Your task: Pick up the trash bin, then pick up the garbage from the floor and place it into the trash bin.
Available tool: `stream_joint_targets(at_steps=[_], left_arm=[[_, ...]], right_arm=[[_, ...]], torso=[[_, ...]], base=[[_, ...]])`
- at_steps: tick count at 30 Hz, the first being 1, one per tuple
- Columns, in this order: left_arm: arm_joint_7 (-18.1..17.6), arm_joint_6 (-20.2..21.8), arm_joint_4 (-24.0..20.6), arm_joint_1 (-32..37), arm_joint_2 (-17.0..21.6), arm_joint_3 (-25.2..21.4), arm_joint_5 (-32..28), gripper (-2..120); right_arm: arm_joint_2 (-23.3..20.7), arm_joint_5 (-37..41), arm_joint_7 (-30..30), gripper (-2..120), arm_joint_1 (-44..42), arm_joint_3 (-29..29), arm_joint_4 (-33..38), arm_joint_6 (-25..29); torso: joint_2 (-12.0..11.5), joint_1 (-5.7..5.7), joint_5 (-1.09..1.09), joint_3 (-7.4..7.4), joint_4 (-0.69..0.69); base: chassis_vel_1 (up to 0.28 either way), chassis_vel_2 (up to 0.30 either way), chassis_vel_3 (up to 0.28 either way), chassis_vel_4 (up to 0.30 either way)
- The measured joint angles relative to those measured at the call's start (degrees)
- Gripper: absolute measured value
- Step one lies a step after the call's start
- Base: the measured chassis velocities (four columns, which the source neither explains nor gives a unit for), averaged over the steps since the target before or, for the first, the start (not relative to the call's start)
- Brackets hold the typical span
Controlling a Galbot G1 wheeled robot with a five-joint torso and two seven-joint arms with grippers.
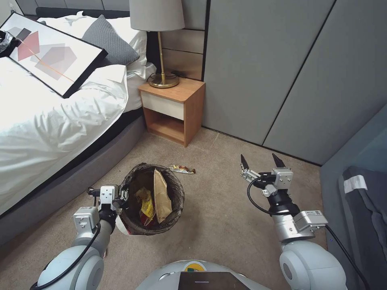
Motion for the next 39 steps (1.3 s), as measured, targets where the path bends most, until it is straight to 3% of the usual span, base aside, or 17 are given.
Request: stream_joint_targets(at_steps=[39], left_arm=[[-0.13,-1.08,0.00,-0.38,-0.31,-0.35,-0.06,7]], right_arm=[[-0.30,0.47,1.43,100,0.57,0.57,-2.30,0.76]], torso=[[0.00,0.00,0.00,0.00,-0.01]], base=[[0.027,0.028,0.025,0.030]])
